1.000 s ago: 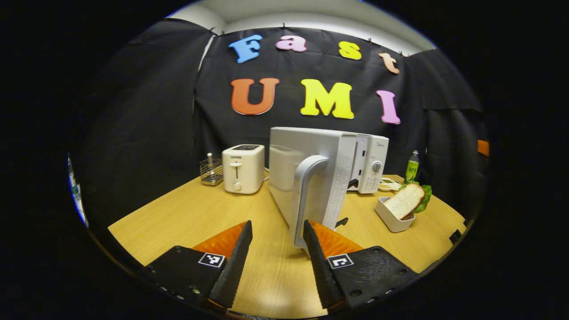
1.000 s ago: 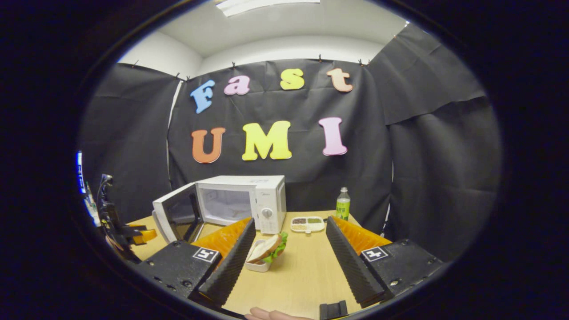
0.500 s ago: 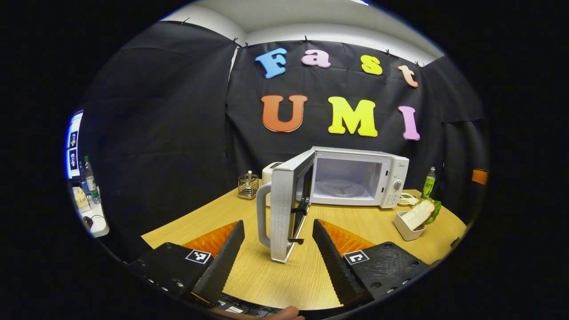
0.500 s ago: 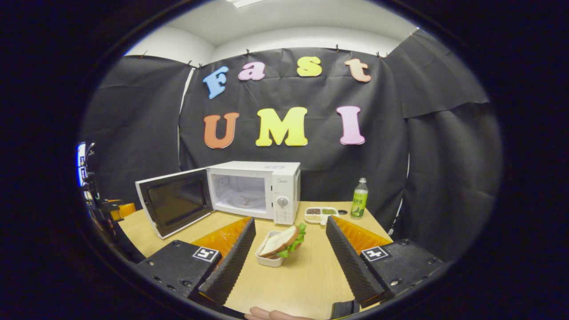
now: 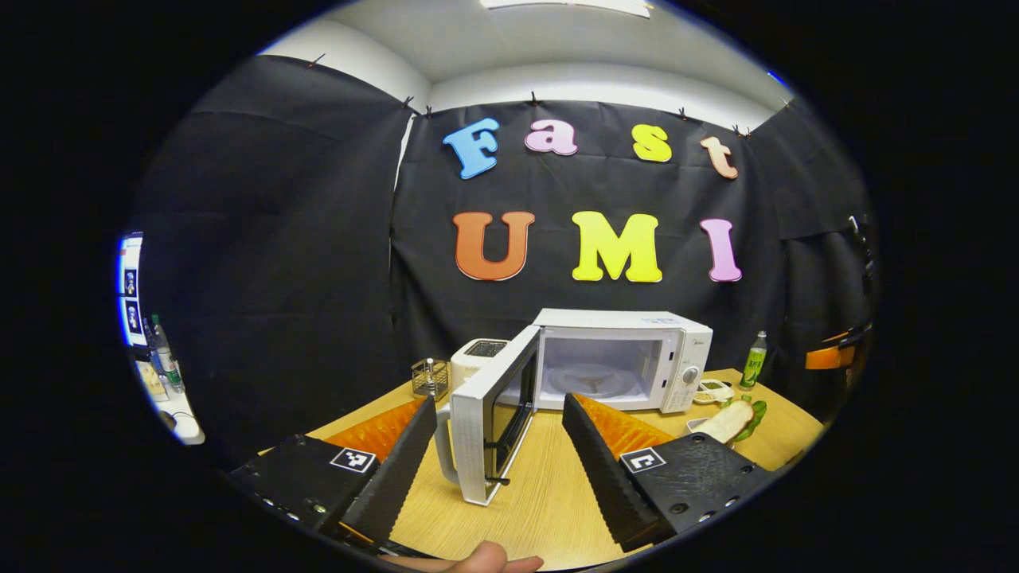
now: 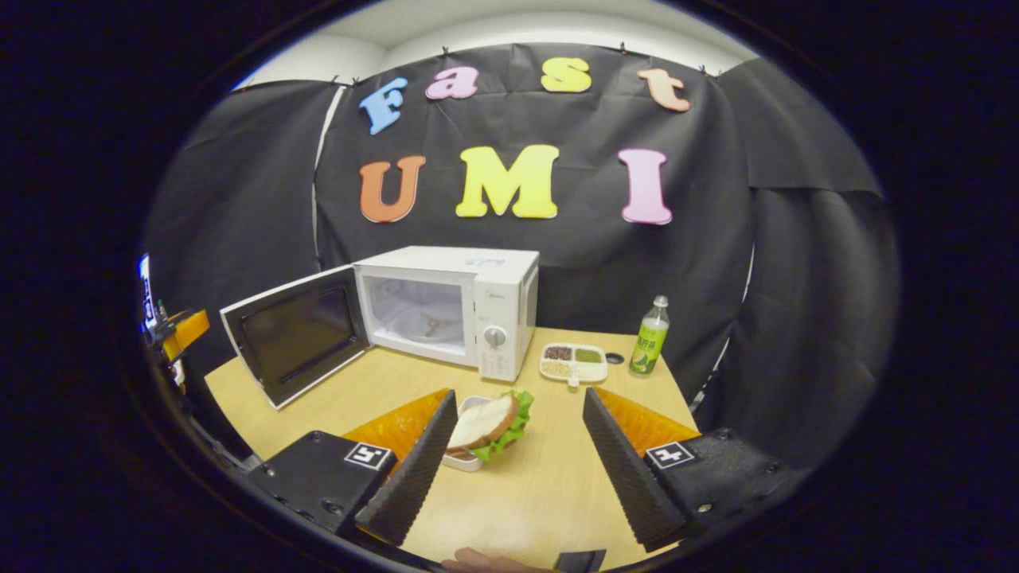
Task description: Open the microwave oven with the left hand, put the food in, and close the microwave oven.
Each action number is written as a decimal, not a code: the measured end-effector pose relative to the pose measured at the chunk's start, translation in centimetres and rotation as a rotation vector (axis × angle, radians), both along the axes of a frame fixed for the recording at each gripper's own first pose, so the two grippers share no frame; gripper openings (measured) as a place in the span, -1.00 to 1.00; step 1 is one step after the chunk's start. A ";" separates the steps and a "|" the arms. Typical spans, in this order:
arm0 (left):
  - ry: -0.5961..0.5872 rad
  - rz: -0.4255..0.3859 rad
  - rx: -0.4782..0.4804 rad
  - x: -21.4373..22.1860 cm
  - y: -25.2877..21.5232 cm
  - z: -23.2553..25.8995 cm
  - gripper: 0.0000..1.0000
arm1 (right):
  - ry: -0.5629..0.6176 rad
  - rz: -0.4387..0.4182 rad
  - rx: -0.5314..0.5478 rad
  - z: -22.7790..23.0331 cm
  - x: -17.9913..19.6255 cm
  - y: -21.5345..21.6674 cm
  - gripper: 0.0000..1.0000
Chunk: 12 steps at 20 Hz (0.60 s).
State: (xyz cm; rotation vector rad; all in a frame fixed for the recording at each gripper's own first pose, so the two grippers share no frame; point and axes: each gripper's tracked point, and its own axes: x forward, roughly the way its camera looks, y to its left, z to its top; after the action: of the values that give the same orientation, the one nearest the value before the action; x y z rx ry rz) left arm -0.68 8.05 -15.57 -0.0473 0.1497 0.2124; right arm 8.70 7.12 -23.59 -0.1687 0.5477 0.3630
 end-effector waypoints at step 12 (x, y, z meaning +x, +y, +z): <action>-0.033 0.026 0.021 0.6 -3.9 4.8 0.90 | 0.745 0.078 0.294 -11.4 6.7 1.0 0.66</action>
State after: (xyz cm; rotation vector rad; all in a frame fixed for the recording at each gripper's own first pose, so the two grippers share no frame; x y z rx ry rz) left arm -0.05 4.11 -10.79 -0.0315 0.1144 0.2393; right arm 15.42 8.09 -34.97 0.2448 1.2135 0.5796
